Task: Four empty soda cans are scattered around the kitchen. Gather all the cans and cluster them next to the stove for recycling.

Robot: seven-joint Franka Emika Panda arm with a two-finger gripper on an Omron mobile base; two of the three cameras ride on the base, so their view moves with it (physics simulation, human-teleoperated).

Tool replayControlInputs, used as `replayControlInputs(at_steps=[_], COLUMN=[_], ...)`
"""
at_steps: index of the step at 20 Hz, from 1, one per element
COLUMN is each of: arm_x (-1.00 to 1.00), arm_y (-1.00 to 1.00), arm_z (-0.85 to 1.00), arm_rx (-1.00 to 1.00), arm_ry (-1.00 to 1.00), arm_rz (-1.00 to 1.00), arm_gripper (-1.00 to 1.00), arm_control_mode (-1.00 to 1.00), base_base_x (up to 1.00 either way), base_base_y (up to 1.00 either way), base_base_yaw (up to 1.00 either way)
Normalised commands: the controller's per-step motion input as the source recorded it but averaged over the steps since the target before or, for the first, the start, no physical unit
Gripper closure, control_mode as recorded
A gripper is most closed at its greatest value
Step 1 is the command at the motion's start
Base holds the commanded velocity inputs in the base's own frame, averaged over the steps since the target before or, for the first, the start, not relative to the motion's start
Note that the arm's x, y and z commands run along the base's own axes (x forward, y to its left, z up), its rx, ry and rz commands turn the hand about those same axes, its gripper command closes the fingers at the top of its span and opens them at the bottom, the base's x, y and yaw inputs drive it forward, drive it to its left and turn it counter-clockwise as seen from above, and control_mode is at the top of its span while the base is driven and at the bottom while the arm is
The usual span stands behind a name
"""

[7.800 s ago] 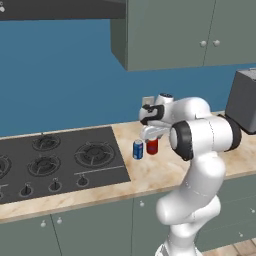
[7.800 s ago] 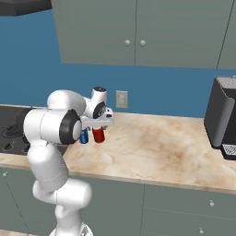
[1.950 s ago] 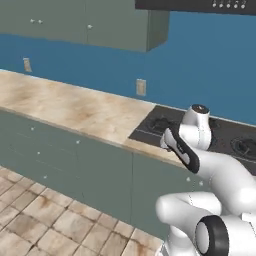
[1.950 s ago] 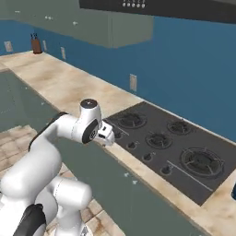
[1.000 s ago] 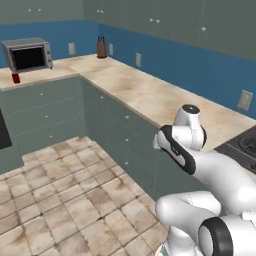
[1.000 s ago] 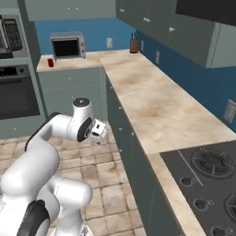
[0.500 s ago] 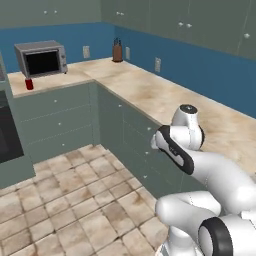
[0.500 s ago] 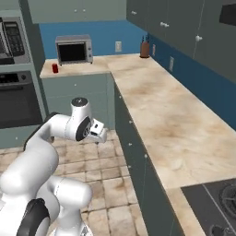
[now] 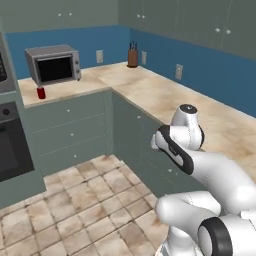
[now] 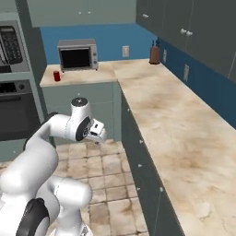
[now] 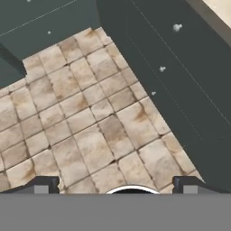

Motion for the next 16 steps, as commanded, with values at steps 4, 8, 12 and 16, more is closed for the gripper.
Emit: replayControlInputs(at_steps=[4,8,12,16], arm_x=[0.0,0.0,0.0,0.0], arm_y=[0.0,0.0,0.0,0.0], arm_z=[0.0,0.0,0.0,0.0], arm_rx=[0.0,0.0,0.0,0.0], arm_ry=[0.0,0.0,0.0,0.0], arm_rz=[0.0,0.0,0.0,0.0], arm_gripper=[-1.0,-1.0,-1.0,-1.0], arm_control_mode=[1.0,1.0,1.0,1.0], base_base_x=[0.73,0.73,0.72,0.7], base_base_y=[0.22,0.2,0.17,0.12], base_base_yaw=[0.13,0.15,0.18,0.23])
